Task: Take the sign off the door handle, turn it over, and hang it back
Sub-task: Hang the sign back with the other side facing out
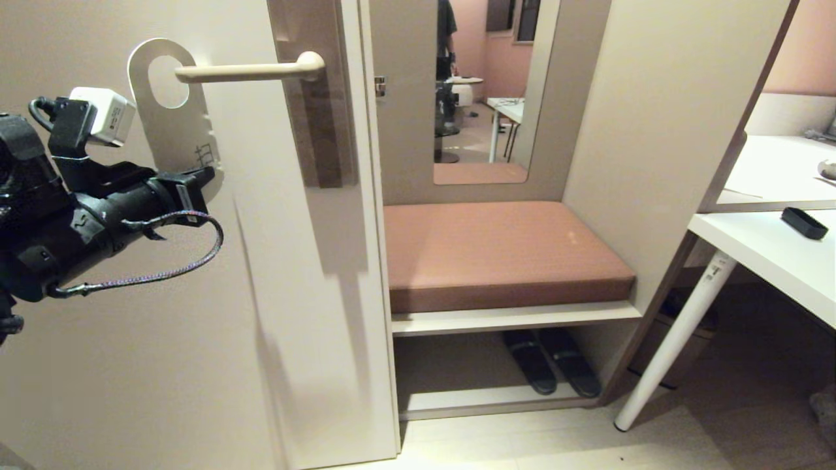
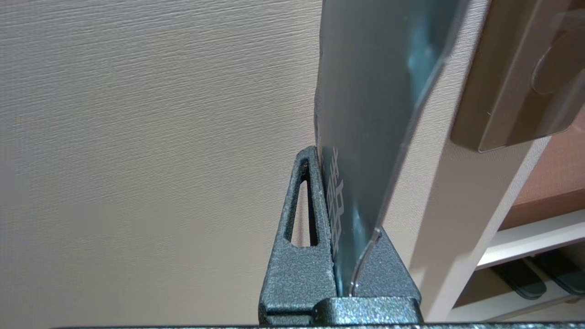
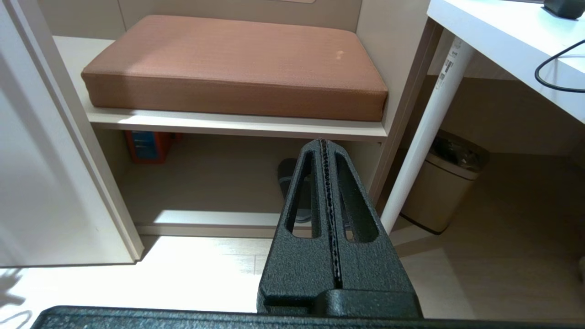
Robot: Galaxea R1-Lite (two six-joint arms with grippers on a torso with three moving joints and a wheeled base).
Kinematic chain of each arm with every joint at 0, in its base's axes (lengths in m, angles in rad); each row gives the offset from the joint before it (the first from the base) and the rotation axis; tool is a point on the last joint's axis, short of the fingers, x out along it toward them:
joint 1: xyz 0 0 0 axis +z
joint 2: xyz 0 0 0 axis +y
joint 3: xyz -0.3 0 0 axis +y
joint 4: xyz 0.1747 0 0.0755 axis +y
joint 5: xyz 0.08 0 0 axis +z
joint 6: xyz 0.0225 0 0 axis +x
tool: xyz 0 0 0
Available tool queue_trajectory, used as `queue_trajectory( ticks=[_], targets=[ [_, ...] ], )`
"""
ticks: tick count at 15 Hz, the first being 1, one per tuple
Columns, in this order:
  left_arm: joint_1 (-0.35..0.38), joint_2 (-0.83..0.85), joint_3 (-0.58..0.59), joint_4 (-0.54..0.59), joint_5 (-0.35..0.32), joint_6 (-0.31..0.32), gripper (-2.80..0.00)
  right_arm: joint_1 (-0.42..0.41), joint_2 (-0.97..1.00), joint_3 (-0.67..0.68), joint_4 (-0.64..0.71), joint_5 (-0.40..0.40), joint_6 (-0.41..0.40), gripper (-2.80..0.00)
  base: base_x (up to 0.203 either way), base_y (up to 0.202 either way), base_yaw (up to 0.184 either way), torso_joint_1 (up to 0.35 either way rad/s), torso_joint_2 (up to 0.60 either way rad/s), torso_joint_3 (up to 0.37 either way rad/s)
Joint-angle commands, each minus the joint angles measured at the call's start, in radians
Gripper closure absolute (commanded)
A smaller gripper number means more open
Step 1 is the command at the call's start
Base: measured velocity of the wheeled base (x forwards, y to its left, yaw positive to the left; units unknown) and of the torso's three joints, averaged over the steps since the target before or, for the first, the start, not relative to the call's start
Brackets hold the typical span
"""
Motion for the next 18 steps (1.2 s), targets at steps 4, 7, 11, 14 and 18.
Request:
queue_trajectory(
  ticks=[4,7,11,14,18],
  targets=[
    [-0.015,0.011,-0.027,-0.003,0.002,0.001,0.0,0.0,0.0,0.0,0.0,0.0,-0.001,0.0,0.0,0.0,0.0,0.0,0.0,0.0],
    [-0.033,0.011,-0.028,-0.002,0.007,0.001,0.0,0.0,0.0,0.0,0.0,0.0,0.0,0.0,0.0,0.0,0.0,0.0,0.0,0.0],
    [-0.088,0.016,-0.028,-0.002,0.075,0.0,0.0,0.0,0.0,0.0,0.0,0.0,0.0,0.0,0.0,0.0,0.0,0.0,0.0,0.0],
    [-0.11,0.02,-0.034,-0.003,0.076,0.001,0.0,0.0,0.0,0.0,0.0,0.0,-0.001,0.0,0.0,0.0,0.0,0.0,0.0,0.0],
    [-0.131,0.023,-0.035,-0.003,0.089,0.001,0.0,0.0,0.0,0.0,0.0,0.0,-0.002,0.0,0.0,0.0,0.0,0.0,0.0,0.0]
  ],
)
